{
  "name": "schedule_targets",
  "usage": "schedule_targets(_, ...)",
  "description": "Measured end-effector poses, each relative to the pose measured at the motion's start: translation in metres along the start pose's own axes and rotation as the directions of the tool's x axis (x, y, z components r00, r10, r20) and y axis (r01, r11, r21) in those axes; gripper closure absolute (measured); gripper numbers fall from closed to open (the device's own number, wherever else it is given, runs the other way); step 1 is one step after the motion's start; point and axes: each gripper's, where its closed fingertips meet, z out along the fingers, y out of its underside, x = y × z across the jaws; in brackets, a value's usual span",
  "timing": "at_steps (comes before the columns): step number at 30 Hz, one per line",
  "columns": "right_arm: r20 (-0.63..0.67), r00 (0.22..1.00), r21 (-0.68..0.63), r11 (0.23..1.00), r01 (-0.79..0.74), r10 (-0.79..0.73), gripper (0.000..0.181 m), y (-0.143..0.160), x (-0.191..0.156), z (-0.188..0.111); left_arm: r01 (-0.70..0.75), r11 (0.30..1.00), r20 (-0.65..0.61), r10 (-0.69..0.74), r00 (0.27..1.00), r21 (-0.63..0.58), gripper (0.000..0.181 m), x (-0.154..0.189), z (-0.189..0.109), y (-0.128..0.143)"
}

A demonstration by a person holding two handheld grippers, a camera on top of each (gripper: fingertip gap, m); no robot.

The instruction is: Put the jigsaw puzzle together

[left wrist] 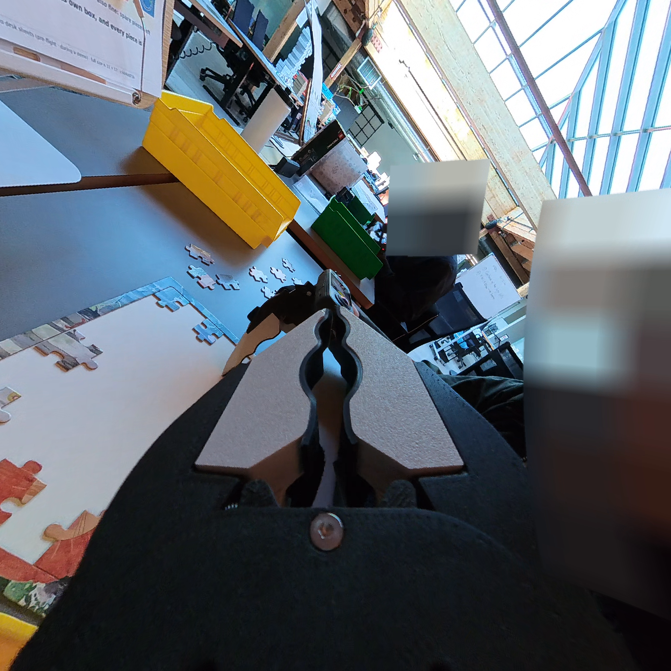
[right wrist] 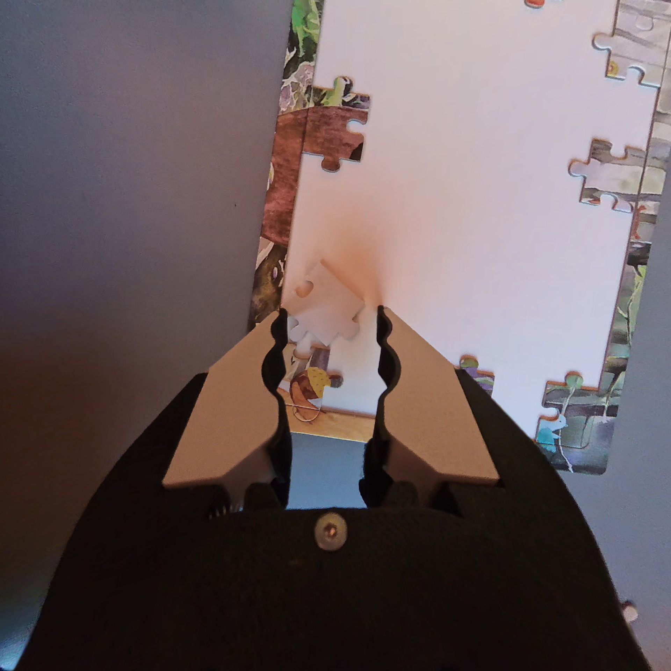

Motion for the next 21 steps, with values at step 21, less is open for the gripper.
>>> schedule_targets(21,-0.137,0.99,0.114,0.992,0.057,-0.042,0.177,-0.015,0.02,-0.018,0.05,0.995,0.016,-0.049,0.999,-0.087,0.181,-0.013,0.016,0.018)
